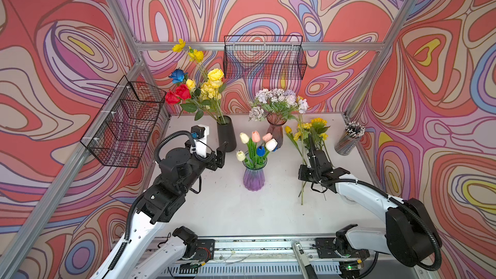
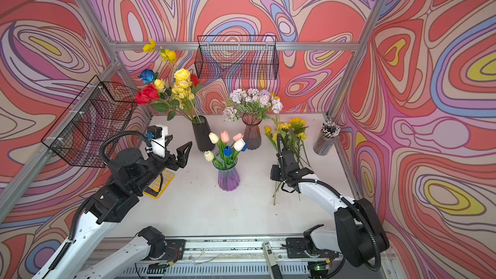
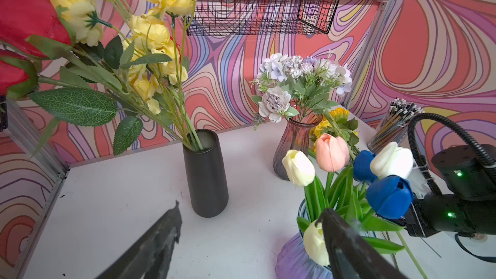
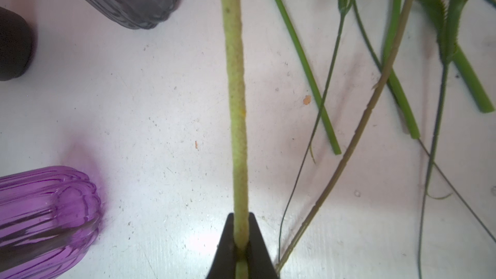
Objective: Pick out yellow flowers from the vase
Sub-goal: Place the flower at the center of the board.
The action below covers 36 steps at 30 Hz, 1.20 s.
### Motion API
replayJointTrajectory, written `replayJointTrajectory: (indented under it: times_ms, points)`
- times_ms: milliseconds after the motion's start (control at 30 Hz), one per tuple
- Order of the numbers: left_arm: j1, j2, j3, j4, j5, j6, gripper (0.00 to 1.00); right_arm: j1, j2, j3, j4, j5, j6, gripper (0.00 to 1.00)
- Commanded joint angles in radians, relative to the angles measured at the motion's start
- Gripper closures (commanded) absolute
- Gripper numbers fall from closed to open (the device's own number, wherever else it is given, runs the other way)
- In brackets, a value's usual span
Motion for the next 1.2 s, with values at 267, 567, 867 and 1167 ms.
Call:
replayJointTrajectory:
  times_ms: [267, 567, 867, 1167]
  points:
    - [0.041, 0.009, -0.019, -0.044, -0.06, 0.028, 0.15, -0.005, 0.074, -0.038, 0.071, -0.045, 0.034, 1.0]
    - [0.102, 0.039, -0.03, -0.034, -0.03, 0.002, 0.17, -0.004, 0.071, -0.025, 0.035, -0.025, 0.029, 0.91]
    - [0.167, 0.06, -0.049, -0.006, 0.029, 0.011, 0.23, -0.004, -0.002, 0.05, -0.068, 0.012, -0.026, 0.7]
    - [0.227, 0.118, -0.055, 0.051, 0.1, 0.036, 0.36, -0.004, -0.183, 0.112, -0.104, 0.06, -0.114, 0.63]
